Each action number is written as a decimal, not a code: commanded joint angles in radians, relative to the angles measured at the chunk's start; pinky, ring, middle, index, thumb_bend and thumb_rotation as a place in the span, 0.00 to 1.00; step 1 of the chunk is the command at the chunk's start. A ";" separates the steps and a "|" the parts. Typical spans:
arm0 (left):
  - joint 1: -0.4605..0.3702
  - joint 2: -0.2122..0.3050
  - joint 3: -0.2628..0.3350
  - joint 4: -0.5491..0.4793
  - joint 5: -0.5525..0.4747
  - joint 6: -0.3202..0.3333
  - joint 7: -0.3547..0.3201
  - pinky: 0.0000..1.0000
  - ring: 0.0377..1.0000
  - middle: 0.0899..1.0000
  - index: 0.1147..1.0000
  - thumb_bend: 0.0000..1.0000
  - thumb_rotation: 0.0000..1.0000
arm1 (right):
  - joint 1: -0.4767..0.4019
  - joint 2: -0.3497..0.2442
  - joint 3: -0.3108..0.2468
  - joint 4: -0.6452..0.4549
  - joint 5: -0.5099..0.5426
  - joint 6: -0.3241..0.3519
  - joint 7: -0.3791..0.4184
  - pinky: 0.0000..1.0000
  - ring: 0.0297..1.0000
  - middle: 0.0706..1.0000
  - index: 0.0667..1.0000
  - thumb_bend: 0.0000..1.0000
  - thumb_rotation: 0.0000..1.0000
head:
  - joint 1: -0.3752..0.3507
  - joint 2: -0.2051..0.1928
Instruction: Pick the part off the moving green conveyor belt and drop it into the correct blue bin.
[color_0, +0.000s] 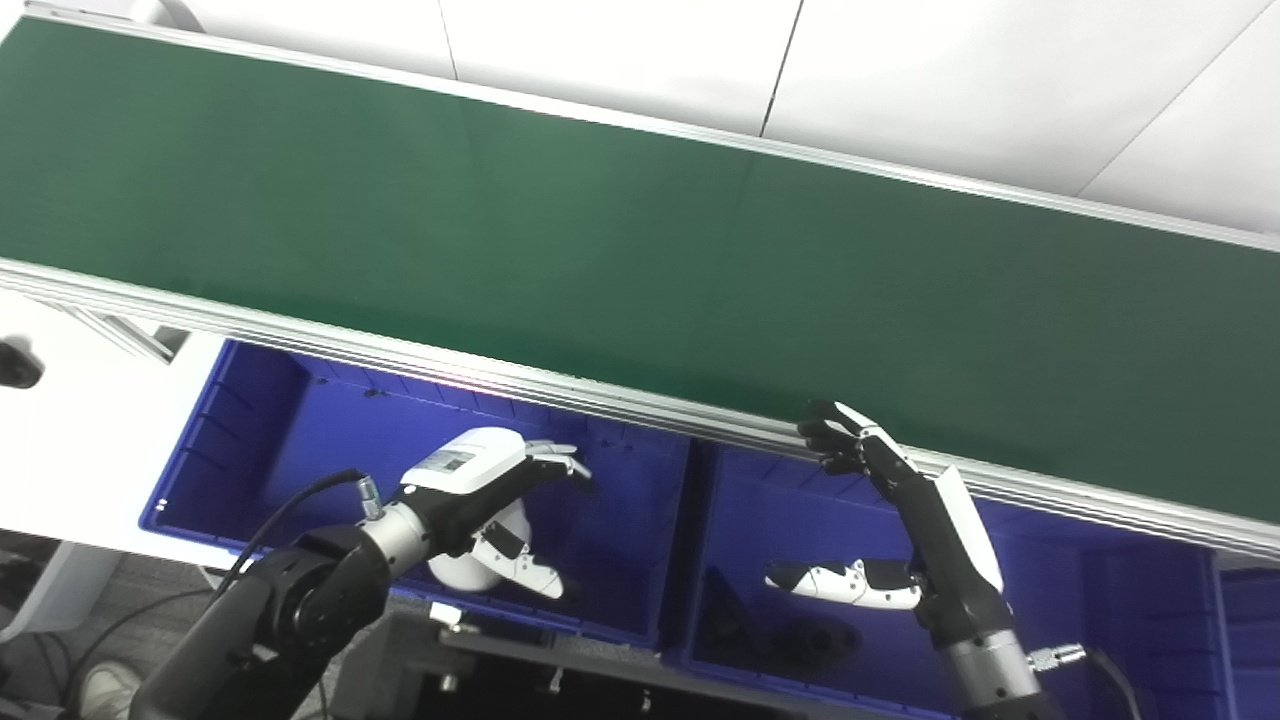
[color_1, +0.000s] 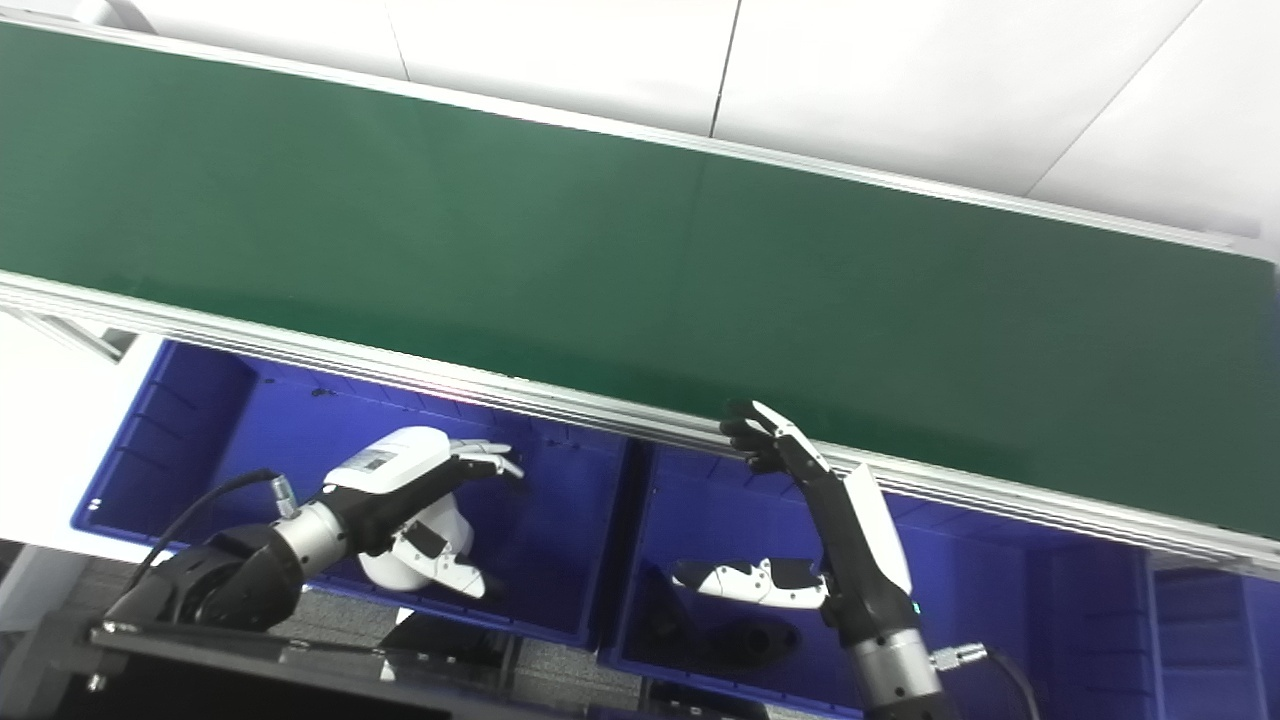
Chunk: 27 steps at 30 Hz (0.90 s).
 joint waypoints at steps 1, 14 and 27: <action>-0.005 0.009 0.000 -0.034 0.004 0.007 0.008 0.99 0.99 0.98 0.95 0.74 0.97 | 0.008 0.009 -0.001 -0.035 -0.001 0.008 -0.010 0.73 0.78 0.78 0.84 0.90 0.40 | -0.001 -0.001; -0.008 -0.060 0.062 0.016 -0.478 -0.227 0.057 0.86 0.93 0.97 0.94 0.83 0.49 | 0.050 -0.006 -0.024 -0.046 0.003 0.019 -0.001 0.66 0.75 0.81 0.85 0.88 0.39 | -0.159 -0.035; -0.044 -0.066 0.029 0.053 -0.604 -0.308 0.019 0.88 0.92 0.94 0.91 0.91 0.38 | 0.082 -0.009 -0.042 -0.033 -0.025 0.032 -0.012 0.69 0.79 0.82 0.86 0.90 0.41 | -0.383 -0.069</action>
